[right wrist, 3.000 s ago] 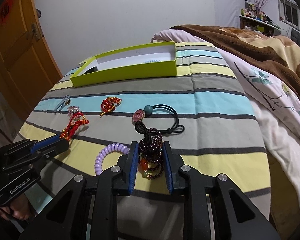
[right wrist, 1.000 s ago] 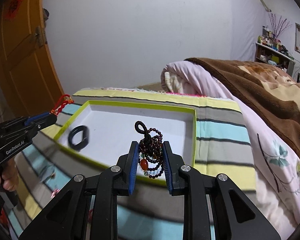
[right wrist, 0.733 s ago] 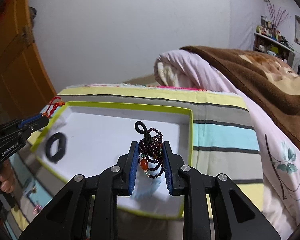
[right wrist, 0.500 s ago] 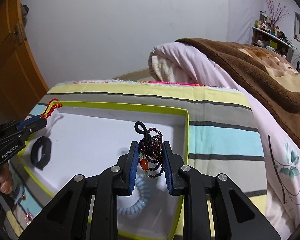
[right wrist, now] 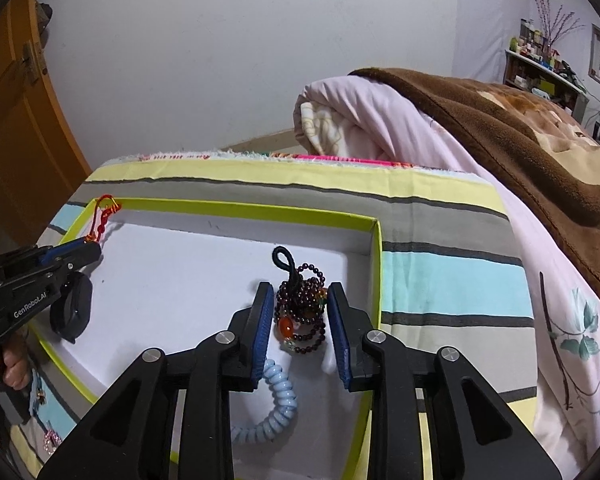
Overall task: Organize jewelry
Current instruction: 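Carry the red tassel and bead bracelet with both tools into the green box, then open both tools to release the tassel and bracelet inside the box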
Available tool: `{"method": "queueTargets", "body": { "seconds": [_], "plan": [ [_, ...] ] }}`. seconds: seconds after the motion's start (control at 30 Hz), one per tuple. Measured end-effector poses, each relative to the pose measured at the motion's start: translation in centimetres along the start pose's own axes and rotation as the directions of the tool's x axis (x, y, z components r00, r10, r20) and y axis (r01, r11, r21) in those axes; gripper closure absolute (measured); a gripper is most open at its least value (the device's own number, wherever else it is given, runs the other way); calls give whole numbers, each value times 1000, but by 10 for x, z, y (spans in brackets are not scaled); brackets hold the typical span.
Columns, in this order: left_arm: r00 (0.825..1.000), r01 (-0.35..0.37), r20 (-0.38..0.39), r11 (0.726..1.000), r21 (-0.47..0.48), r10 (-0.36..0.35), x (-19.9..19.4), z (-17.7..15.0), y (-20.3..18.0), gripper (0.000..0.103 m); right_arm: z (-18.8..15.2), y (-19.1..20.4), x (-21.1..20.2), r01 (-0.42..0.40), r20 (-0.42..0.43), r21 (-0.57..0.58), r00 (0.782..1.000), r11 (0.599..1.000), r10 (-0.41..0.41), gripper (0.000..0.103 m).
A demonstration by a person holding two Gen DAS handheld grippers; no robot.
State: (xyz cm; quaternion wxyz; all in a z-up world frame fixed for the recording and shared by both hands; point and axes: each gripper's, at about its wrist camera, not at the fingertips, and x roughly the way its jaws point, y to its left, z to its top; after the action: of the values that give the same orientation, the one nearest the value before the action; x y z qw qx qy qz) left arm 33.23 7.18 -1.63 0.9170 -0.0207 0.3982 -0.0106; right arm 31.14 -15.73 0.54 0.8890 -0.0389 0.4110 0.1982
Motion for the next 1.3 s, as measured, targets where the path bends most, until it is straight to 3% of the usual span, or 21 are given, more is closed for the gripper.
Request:
{"method": "queueTargets", "body": {
  "seconds": [0.3,0.63,1.0,1.3],
  "plan": [
    [999,17,44,1000,-10,-16,-22,-1,-1,81,-6,6,-27,-22,48,-4,999,1000,23,69],
    [993,26,116,999,-32,-22,-80,-19,-6,81,-33,24,-91,-58,136,-15,989,998,60,68],
    [979,35,202,999,-24,-30,-151,-68,-28,81,-85,48,-163,-52,223,-55,973,997,63,68],
    [973,47,225,999,-19,-42,-185,-112,-41,81,-132,55,-199,-45,255,-43,965,998,55,68]
  ]
}}
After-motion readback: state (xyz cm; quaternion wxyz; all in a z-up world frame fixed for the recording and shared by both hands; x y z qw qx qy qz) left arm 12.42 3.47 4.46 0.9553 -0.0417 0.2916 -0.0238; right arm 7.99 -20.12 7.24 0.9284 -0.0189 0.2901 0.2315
